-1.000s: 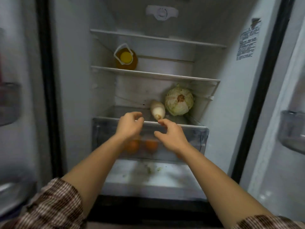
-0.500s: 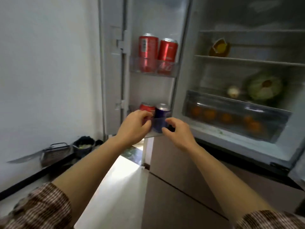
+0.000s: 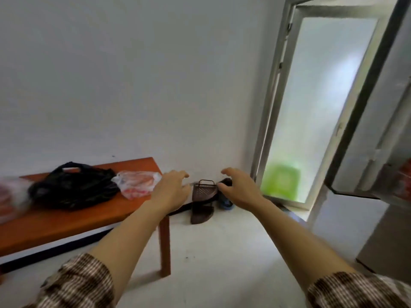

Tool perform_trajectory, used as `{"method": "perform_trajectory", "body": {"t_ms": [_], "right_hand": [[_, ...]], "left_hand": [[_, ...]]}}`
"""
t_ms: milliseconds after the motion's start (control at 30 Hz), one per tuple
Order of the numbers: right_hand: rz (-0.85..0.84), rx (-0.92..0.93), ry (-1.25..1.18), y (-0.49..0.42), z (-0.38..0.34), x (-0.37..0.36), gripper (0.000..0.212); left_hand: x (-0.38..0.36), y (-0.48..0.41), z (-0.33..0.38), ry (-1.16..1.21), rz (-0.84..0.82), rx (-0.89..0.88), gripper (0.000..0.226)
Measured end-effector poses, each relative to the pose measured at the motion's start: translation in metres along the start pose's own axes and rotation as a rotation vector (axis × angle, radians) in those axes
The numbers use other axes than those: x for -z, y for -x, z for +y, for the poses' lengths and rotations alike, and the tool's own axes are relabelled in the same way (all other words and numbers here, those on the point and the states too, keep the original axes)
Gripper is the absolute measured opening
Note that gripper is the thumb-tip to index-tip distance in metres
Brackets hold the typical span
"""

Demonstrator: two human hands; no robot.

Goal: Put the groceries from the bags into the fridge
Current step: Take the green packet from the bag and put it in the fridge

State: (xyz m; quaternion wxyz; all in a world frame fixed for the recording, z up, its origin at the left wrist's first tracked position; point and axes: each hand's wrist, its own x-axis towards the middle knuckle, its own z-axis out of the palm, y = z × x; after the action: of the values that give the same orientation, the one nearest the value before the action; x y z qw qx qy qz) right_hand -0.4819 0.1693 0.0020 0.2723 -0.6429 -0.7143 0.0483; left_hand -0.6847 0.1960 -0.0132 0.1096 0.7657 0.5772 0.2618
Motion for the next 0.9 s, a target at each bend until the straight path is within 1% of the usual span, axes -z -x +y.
{"method": "perform_trajectory", "body": {"t_ms": [100,233,367,467,600,700,833,900], "right_hand": [[-0.083,0.031,-0.045,-0.032,-0.081,-0.069,0.05],[-0.176,0.098,-0.08,-0.071,-0.174,-0.148,0.051],[-0.245,0.195,-0.093,-0.112,-0.251,-0.213,0.051],[-0.273,0.262,-0.093,-0.143,-0.299,-0.259,0.05],[-0.356,0.331,-0.073,-0.192,-0.357,-0.326,0.052],[-0.393,0.391,-0.055,-0.231,-0.396,-0.378,0.052],[-0.466,0.432,-0.035,-0.28,-0.442,-0.443,0.051],[-0.494,0.457,-0.014,-0.302,-0.464,-0.472,0.051]], "left_hand": [[0.035,0.009,-0.105,-0.06,0.0,0.067,0.047],[0.085,0.015,-0.212,-0.133,0.036,0.195,0.04],[0.125,0.014,-0.306,-0.129,0.071,0.265,0.042],[0.148,0.011,-0.372,-0.139,0.118,0.311,0.042],[0.174,-0.005,-0.456,-0.182,0.153,0.392,0.039],[0.189,-0.025,-0.519,-0.219,0.187,0.416,0.029],[0.206,-0.055,-0.591,-0.315,0.219,0.424,0.022],[0.211,-0.067,-0.628,-0.325,0.259,0.445,0.02]]}}
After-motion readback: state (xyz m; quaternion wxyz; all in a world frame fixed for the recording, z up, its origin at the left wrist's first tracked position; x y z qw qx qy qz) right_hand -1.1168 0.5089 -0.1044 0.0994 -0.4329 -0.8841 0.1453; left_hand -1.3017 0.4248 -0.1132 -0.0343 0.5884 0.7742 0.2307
